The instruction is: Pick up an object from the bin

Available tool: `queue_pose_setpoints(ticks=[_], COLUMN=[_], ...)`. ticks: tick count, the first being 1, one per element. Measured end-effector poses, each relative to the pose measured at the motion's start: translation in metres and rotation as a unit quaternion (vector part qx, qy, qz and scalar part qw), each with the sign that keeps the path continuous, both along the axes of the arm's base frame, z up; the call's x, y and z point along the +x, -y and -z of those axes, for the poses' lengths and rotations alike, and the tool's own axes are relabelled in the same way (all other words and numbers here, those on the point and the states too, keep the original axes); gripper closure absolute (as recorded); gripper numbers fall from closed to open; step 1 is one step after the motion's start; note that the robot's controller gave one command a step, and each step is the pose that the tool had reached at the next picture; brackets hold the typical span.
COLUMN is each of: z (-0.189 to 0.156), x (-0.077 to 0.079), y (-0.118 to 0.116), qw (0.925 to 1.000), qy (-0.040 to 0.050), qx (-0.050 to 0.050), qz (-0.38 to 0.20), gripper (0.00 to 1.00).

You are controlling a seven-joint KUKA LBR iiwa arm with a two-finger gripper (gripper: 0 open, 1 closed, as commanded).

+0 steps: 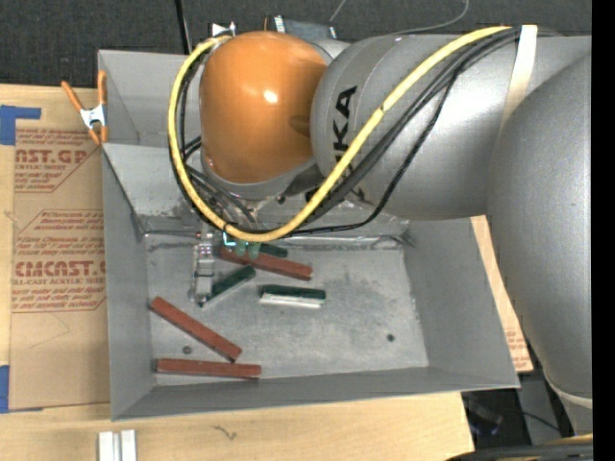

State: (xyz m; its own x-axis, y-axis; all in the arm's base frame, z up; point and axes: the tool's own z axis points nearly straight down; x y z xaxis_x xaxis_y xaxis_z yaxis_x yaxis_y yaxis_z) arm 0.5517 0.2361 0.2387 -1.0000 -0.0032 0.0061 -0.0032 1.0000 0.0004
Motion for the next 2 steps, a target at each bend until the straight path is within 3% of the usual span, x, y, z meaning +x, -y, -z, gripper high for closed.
queue_pose_setpoints(ticks=[1,2], z=[0.1736,0.1683], x=[-0.0403,-0.0372], y=[0.0066,0.0056], qw=[0.9975,0.9976], qy=[-0.0005,0.0042], qx=[-0.001,0.001], qz=[-0.07,-0.069], gripper=[0.0,1.0])
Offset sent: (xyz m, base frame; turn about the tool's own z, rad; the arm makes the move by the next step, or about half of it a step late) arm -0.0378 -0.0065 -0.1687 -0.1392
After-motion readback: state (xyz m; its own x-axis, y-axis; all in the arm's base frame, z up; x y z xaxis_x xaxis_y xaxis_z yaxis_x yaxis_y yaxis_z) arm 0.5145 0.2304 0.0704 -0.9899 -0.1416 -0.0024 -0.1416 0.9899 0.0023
